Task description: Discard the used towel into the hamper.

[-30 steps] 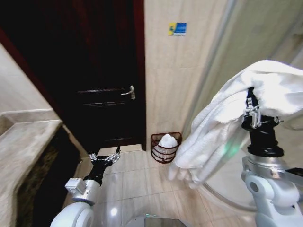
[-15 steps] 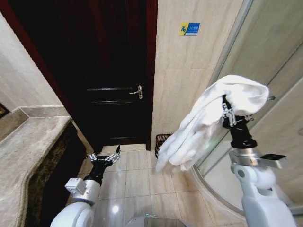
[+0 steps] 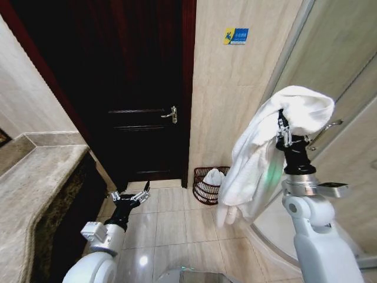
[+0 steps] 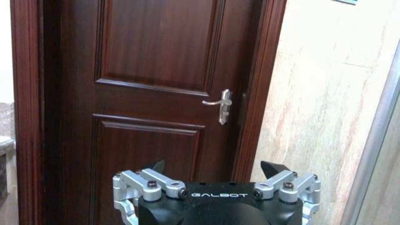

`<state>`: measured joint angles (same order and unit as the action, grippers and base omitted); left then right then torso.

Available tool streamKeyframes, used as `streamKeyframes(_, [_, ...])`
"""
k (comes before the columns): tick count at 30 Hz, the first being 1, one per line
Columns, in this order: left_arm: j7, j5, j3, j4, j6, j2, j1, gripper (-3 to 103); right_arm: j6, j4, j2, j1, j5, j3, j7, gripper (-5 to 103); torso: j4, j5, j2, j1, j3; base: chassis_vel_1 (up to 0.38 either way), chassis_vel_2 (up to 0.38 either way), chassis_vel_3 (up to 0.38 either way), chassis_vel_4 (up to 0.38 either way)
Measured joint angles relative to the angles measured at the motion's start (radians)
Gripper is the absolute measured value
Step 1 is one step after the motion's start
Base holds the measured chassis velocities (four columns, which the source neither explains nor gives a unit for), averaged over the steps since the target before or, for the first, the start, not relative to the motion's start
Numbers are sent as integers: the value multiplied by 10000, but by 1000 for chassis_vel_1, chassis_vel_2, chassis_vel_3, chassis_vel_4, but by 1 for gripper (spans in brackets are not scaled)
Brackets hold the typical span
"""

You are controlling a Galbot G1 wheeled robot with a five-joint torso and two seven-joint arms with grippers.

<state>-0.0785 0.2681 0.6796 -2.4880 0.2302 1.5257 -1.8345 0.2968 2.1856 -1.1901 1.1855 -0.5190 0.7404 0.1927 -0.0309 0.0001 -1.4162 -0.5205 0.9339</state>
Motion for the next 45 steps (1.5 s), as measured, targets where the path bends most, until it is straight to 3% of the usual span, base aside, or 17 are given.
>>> streamKeyframes(21, [0, 0, 0, 0, 0, 0, 1, 100, 322, 1020, -166, 931, 123, 358, -114, 18, 0, -6, 6, -10, 3, -86, 96, 74, -82])
streamKeyframes(45, [0, 0, 0, 0, 0, 1, -1, 100, 294, 933, -476, 493, 707, 340, 56, 18, -5, -2, 0, -1, 0, 58, 41, 43, 52])
